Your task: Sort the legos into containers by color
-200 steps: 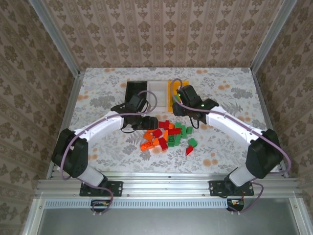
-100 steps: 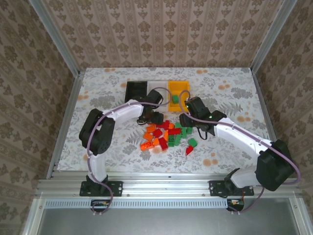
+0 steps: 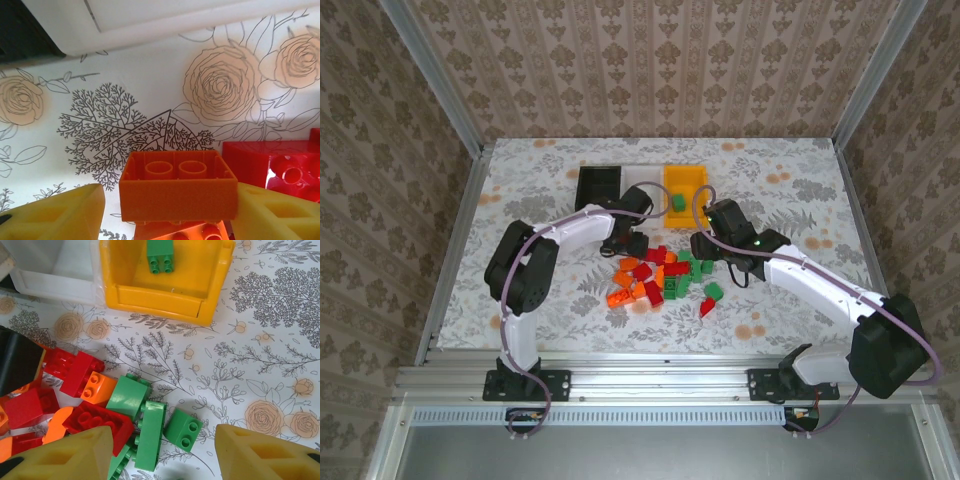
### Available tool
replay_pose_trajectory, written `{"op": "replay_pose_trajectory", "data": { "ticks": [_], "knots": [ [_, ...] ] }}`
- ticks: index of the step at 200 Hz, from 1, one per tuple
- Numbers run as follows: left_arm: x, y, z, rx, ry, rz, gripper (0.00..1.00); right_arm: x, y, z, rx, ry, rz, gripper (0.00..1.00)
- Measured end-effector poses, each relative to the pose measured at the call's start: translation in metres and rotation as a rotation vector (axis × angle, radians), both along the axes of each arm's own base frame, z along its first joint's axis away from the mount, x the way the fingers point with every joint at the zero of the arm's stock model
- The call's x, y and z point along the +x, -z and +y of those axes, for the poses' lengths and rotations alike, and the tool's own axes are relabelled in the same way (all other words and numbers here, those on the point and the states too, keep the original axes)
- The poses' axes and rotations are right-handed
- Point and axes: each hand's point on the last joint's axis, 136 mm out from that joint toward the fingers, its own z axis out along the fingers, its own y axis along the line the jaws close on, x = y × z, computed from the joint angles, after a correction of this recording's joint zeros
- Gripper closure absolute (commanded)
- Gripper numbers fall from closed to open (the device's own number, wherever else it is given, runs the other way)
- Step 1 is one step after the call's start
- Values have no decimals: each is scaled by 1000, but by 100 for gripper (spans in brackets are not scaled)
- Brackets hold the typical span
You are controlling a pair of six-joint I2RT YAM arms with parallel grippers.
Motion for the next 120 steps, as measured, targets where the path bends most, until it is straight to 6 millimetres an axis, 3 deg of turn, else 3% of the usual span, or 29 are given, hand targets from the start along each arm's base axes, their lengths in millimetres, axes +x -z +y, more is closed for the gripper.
{"op": "replay_pose_trajectory", "data": {
  "ticks": [27, 120],
  "knots": [
    [1, 3, 1, -17, -5, 6, 40, 0, -2, 0, 3, 0, -5, 43],
    [13, 1, 0, -53, 18, -19, 43, -1, -5, 0, 12, 0, -10, 43]
  ]
}}
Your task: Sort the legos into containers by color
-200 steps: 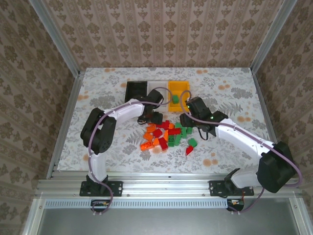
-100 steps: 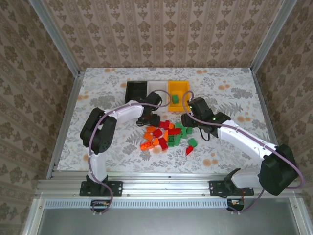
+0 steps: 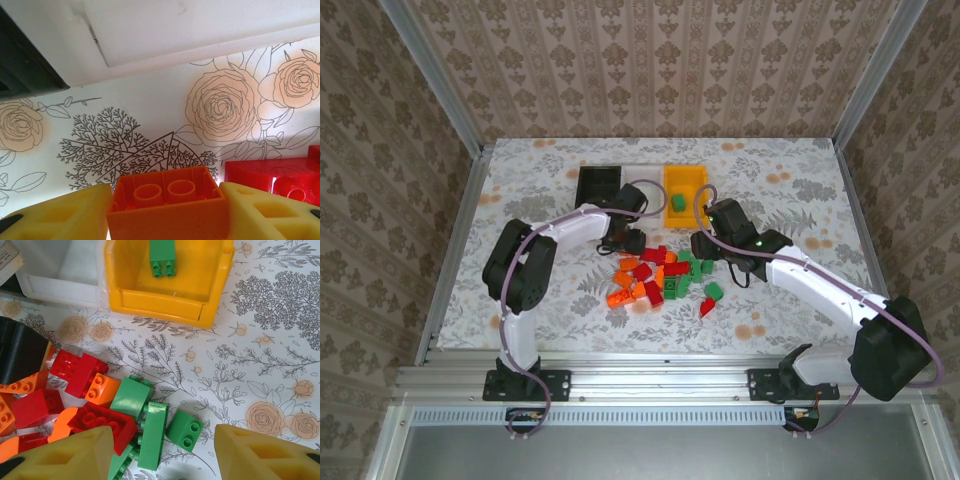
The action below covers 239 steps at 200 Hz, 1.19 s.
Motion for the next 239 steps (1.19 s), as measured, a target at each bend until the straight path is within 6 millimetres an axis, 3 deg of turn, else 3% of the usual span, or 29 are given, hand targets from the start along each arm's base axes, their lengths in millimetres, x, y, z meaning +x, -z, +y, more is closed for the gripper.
{"op": "replay_pose_trajectory", "data": {
  "ticks": [107, 139, 169, 200, 221, 239],
  "knots": [
    [-4, -3, 2, 3, 2, 10, 50, 0, -2, 0, 10, 5, -5, 44],
    [1, -32, 0, -15, 10, -19, 50, -1, -2, 0, 16, 9, -1, 44],
    [32, -91, 1, -71, -1, -129, 49, -3, 3, 0, 17, 9, 8, 44],
    [87, -143, 36, -96, -95, -244, 49, -6, 4, 1, 27, 4, 12, 44],
    [124, -150, 62, -98, -171, -267, 49, -7, 3, 1, 34, 0, 12, 44],
    [149, -131, 77, -79, -214, -235, 49, -8, 3, 1, 36, -2, 12, 44]
  ]
}}
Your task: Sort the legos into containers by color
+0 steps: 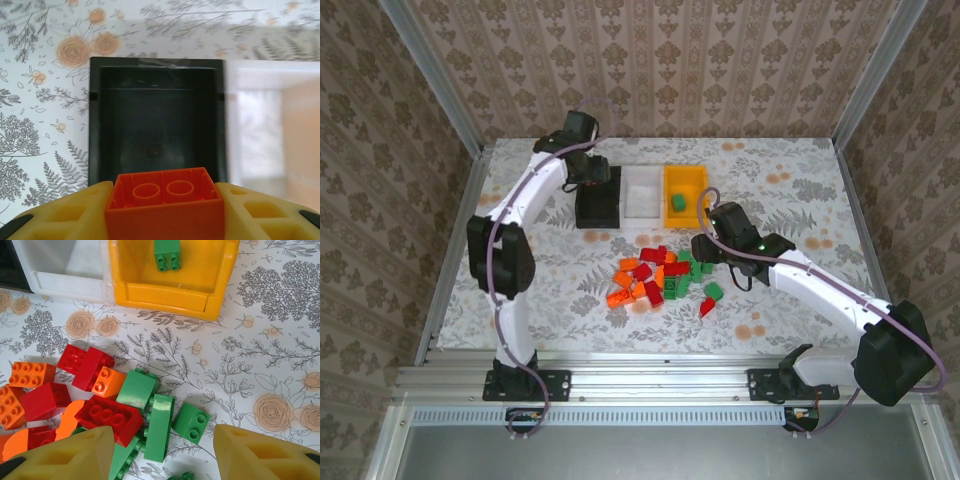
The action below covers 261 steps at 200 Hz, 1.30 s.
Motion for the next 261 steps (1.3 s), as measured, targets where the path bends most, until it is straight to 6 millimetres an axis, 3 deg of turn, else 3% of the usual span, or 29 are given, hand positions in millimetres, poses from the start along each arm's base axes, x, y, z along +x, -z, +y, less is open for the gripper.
{"op": "replay_pose_trajectory", "data": {
  "ticks": [27, 44, 62, 117, 136, 158, 188, 209, 223, 235, 261],
  "knots": [
    [15, 44, -5, 22, 3, 93, 47, 0, 0, 1, 2, -3, 2, 44],
    [13, 69, -9, 38, 12, 153, 48, -1, 3, 3, 8, -11, 12, 44],
    [7, 82, -10, 52, 16, 192, 48, -2, 8, 7, 7, -24, 29, 44],
    [4, 75, -16, 16, 27, 195, 27, -6, 25, 38, -13, -101, 83, 42],
    [2, 59, -17, 1, 34, 177, 27, -4, 27, 55, -20, -130, 91, 42],
    [-9, 23, -18, -35, 51, 119, 27, -4, 31, 68, -33, -141, 95, 43],
    [-59, -34, -18, -108, 100, 8, 27, -10, 36, 72, -47, -130, 103, 45],
    [-107, -40, -26, -169, 142, -40, 26, -14, 38, 73, -36, -105, 117, 43],
    [-138, -19, -29, -193, 151, -19, 26, -20, 43, 73, -38, -87, 133, 37],
    [-163, 12, -27, -209, 138, 31, 26, -31, 47, 80, -35, -84, 148, 36],
    [-210, 83, -1, -203, 42, 156, 24, -58, 61, 101, -29, -104, 182, 36]
  ]
}}
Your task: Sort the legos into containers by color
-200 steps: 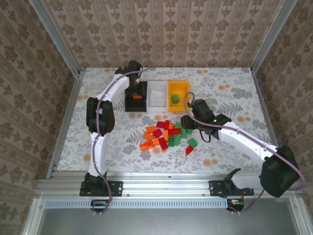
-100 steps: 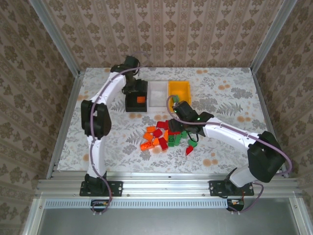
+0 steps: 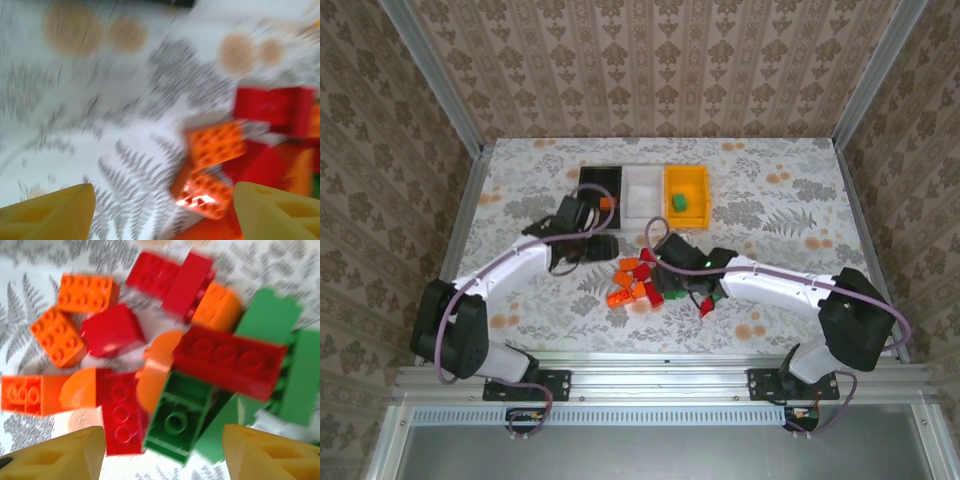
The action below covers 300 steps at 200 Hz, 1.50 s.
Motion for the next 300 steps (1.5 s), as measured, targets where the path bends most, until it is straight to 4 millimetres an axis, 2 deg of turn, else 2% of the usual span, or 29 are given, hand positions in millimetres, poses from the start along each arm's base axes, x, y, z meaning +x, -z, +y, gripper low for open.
{"op": "replay_pose_trajectory", "data": {
  "ticks": [11, 22, 33, 49, 69, 93, 128, 176, 207, 234, 267, 286, 300],
  "knots": [
    [-17, 18, 11, 5, -35, 37, 24, -7, 9, 5, -13, 1, 17, 37],
    [-29, 25, 17, -1, -60, 49, 23, -11, 20, 7, -40, 11, 30, 39],
    [-32, 24, 19, -15, -76, 38, 23, -12, 30, 4, -71, 25, 40, 40],
    [-28, 11, 18, -49, -89, -10, 23, -11, 39, 0, -110, 50, 39, 41],
    [-22, -5, 15, -86, -95, -70, 23, -6, 35, 2, -118, 72, 16, 42],
    [-20, -14, 14, -102, -96, -101, 22, -3, 37, 1, -135, 90, 5, 49],
    [-19, -14, 15, -98, -98, -103, 22, 7, 42, 2, -184, 110, -16, 58],
    [-19, -14, 15, -98, -98, -103, 22, 7, 39, 0, -205, 114, -40, 69],
    [-19, -13, 15, -97, -98, -101, 22, 5, 36, -6, -214, 118, -52, 71],
    [-19, -11, 15, -92, -98, -94, 22, 0, 21, -9, -187, 115, -71, 71],
    [-18, -9, 14, -90, -98, -90, 22, 0, -16, -13, -127, 116, -131, 71],
    [-18, -7, 14, -88, -98, -85, 22, 7, -37, -22, -114, 119, -164, 71],
    [-17, -8, 14, -90, -98, -88, 22, 24, -55, -32, -110, 140, -200, 71]
  ]
}}
